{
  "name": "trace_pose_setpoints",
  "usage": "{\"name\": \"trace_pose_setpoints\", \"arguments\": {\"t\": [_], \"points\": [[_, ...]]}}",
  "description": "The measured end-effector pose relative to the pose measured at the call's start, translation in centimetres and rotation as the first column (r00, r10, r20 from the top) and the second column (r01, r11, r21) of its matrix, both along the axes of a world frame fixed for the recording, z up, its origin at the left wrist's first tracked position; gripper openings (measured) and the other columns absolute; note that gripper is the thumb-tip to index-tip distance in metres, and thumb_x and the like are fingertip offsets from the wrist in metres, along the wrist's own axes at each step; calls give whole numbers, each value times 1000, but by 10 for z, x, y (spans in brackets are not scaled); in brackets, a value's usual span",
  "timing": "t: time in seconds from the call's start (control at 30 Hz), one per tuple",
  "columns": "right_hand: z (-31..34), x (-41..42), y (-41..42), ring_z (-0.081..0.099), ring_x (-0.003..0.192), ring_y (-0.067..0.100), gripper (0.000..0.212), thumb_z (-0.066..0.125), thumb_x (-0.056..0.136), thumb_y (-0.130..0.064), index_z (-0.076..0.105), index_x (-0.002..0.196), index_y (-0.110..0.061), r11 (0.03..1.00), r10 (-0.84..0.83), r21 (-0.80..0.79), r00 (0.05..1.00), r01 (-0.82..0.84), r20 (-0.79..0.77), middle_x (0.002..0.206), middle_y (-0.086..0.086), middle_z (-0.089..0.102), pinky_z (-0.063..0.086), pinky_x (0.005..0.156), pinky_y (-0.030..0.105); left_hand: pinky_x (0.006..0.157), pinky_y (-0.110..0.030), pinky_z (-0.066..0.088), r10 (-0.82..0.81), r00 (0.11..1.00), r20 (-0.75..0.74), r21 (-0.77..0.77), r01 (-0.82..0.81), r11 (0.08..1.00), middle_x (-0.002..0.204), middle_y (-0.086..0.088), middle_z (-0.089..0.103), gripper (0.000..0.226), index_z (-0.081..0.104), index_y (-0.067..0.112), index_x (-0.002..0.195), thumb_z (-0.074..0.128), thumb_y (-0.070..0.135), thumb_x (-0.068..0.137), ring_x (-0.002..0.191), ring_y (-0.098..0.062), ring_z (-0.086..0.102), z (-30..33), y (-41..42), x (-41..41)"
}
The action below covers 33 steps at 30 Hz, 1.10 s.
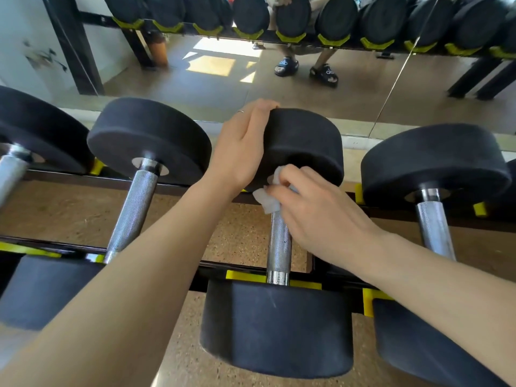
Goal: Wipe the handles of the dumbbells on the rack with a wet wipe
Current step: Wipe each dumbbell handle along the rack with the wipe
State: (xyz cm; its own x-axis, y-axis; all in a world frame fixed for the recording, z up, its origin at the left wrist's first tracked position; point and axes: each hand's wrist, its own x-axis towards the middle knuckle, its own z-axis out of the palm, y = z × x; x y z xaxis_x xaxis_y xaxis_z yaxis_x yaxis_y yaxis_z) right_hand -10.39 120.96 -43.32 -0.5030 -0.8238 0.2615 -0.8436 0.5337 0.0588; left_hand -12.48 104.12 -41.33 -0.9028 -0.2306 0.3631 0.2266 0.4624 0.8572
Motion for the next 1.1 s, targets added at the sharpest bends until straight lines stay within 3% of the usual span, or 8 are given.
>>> {"name": "trace_pose_setpoints", "arguments": {"t": [0.13, 0.23, 0.33, 0.47, 0.57, 0.67, 0.9, 1.1], "points": [[3, 0, 6, 49, 90, 12, 24, 54, 95, -22, 67, 111, -11, 995, 29, -96, 999, -26, 32, 105, 0, 50, 47, 72, 23, 88, -13, 40, 1, 1000, -17, -15, -2, 1000, 111, 8, 64, 39, 65, 27, 112, 26, 29, 110, 102, 5, 53, -3, -1, -1], [-2, -8, 10, 58, 86, 18, 15, 66, 90, -8, 71, 104, -8, 992, 45, -115, 996, -54, -82, 94, 5, 61, 54, 70, 31, 91, -15, 41, -7, 1000, -14, 24, 7, 1000, 112, 8, 65, 40, 67, 26, 112, 27, 30, 109, 103, 4, 55, -5, -1, -1], [-1, -6, 16, 65, 86, 15, 24, 55, 98, -14, 64, 120, -15, 961, -56, -258, 982, 102, 180, 98, 0, 67, 56, 70, 29, 97, -22, 43, -1, 1000, -24, 52, 3, 999, 114, 8, 66, 42, 68, 27, 112, 27, 31, 106, 106, 0, 56, -5, 0, -2], [-3, -7, 29, 56, 65, 5, 5, 50, 99, -25, 47, 102, -28, 916, -186, -262, 899, 305, 397, 70, -12, 57, 47, 56, 26, 96, -29, 45, 17, 999, -47, 46, -15, 999, 110, 6, 66, 44, 68, 25, 112, 26, 33, 105, 105, -4, 57, -7, 1, -4], [8, 3, 22, 56, 73, 6, 13, 54, 99, -22, 46, 108, -25, 934, -34, -327, 947, 144, 320, 79, -15, 55, 46, 60, 19, 96, -30, 45, 16, 998, -64, 9, -15, 1000, 109, 6, 66, 44, 67, 24, 112, 25, 33, 105, 104, -3, 56, -9, 1, -5], [2, 0, 5, 56, 95, 11, 26, 59, 95, -12, 56, 121, -12, 984, 49, -176, 996, -35, 77, 111, -1, 55, 51, 81, 25, 95, -30, 45, 8, 997, -80, -1, -8, 1000, 109, 3, 66, 43, 67, 22, 113, 26, 31, 106, 102, -5, 56, -10, -1, -5], [-7, -2, 5, 51, 87, 14, 22, 65, 89, -10, 63, 111, -8, 992, -87, -87, 996, 88, 14, 105, 4, 49, 52, 67, 25, 92, -22, 41, -1, 997, -71, 0, 1, 1000, 109, 1, 66, 42, 67, 20, 112, 26, 28, 106, 101, -2, 54, -9, -1, -4], [-9, -1, 14, 61, 77, 0, 18, 52, 98, -13, 67, 94, -21, 803, -146, -454, 867, 385, 477, 78, -16, 62, 48, 65, 17, 93, -25, 43, 19, 998, -60, 15, -18, 1000, 108, 7, 66, 42, 68, 24, 110, 26, 31, 106, 103, -2, 56, -9, 0, -6]]}}
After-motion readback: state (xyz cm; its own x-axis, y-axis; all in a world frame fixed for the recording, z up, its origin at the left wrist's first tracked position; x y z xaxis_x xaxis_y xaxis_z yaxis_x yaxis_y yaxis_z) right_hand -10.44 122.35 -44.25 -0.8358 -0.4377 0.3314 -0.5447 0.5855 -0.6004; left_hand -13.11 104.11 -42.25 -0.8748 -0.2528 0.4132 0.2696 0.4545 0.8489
